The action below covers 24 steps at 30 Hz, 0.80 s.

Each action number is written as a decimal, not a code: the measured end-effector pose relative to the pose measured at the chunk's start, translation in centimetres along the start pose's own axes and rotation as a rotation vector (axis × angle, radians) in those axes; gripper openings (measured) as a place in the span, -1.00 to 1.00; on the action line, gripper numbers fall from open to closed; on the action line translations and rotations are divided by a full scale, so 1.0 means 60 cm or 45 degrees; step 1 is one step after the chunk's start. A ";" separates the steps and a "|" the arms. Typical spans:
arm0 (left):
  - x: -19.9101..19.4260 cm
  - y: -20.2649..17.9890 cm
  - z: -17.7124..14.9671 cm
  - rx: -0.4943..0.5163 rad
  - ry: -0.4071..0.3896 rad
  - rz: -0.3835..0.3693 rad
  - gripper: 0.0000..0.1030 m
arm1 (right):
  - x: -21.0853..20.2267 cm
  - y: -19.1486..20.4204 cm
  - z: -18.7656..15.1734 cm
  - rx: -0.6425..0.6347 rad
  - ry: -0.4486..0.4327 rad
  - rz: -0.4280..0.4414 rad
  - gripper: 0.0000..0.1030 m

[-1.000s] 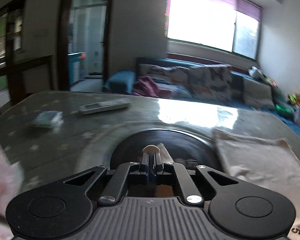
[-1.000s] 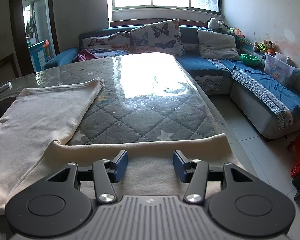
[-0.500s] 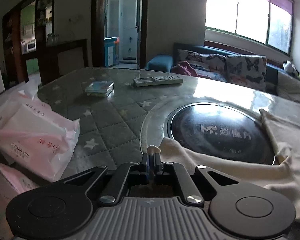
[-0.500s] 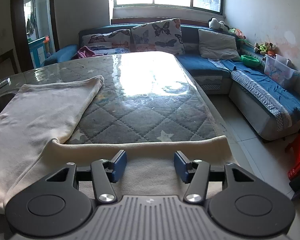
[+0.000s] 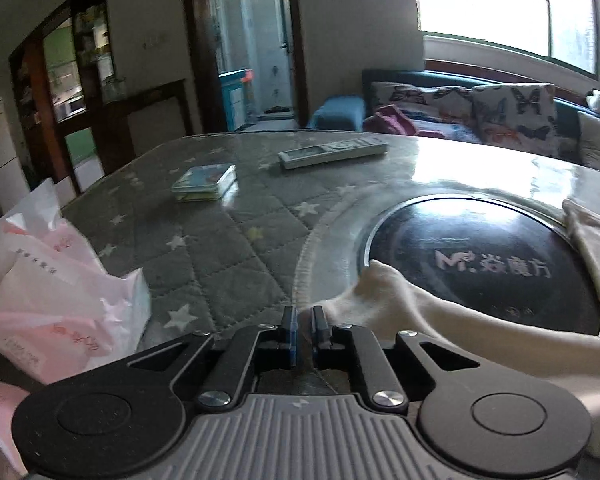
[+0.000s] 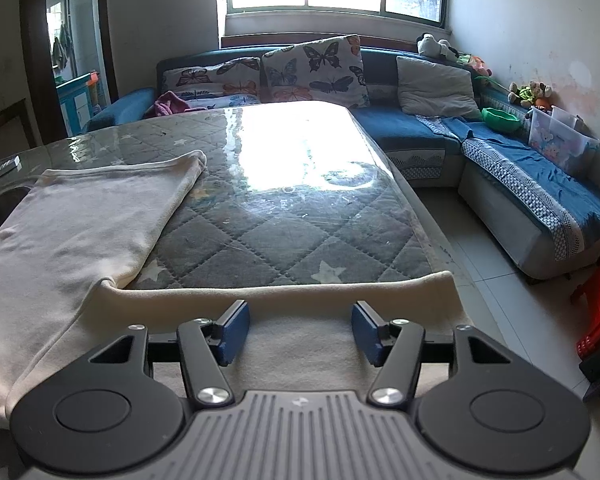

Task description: Fold clothes

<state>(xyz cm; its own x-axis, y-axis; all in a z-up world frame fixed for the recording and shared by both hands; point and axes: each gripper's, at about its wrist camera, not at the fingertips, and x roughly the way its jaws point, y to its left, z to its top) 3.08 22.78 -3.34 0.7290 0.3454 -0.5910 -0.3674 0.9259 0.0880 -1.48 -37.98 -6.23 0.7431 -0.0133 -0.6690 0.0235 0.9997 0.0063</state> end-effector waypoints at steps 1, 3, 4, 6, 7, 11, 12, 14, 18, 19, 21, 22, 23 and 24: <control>-0.007 -0.001 0.003 -0.015 -0.014 0.013 -0.78 | 0.000 0.000 0.000 0.000 0.001 0.000 0.15; -0.024 -0.005 0.007 -0.038 -0.040 -0.001 -0.78 | 0.000 0.000 0.000 -0.004 0.002 -0.001 0.15; -0.033 -0.009 0.009 -0.042 -0.049 -0.038 -0.78 | 0.000 0.001 0.001 -0.006 0.003 -0.001 0.16; -0.045 -0.029 0.011 -0.013 -0.034 -0.165 -0.78 | 0.001 0.001 0.001 -0.008 0.003 -0.001 0.17; -0.048 -0.043 0.010 0.011 -0.019 -0.232 -0.78 | 0.001 0.001 0.001 -0.009 0.004 -0.002 0.17; -0.039 -0.093 0.000 0.096 0.038 -0.388 -0.76 | 0.002 0.002 0.001 -0.007 0.004 -0.002 0.19; -0.032 -0.101 -0.002 0.112 0.048 -0.396 -0.76 | 0.002 0.001 0.001 -0.005 0.004 -0.001 0.19; -0.015 -0.110 -0.004 0.128 0.072 -0.387 -0.75 | 0.002 0.002 0.001 -0.006 0.004 -0.001 0.19; 0.001 -0.106 -0.005 0.184 0.028 -0.252 -0.74 | 0.003 0.000 0.001 -0.007 0.004 0.000 0.23; 0.004 -0.102 -0.005 0.196 0.016 -0.214 -0.74 | 0.003 0.000 0.000 -0.006 0.004 0.001 0.24; 0.009 -0.090 -0.005 0.188 0.012 -0.166 -0.73 | 0.004 -0.001 0.000 -0.001 0.001 0.003 0.25; 0.012 -0.085 -0.004 0.182 0.017 -0.141 -0.73 | 0.004 -0.002 -0.001 -0.001 0.000 0.003 0.25; 0.012 -0.082 -0.001 0.170 0.027 -0.123 -0.73 | 0.004 -0.002 -0.001 -0.001 -0.001 0.003 0.25; 0.007 -0.081 0.002 0.148 0.030 -0.132 -0.74 | 0.003 -0.002 -0.001 -0.001 -0.001 0.002 0.25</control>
<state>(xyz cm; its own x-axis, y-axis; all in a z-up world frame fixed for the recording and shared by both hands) 5.23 18.45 -3.95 0.7450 0.2448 -0.6205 -0.2206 0.9683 0.1170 -1.38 -38.11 -6.42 0.7436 -0.0114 -0.6686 0.0215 0.9997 0.0069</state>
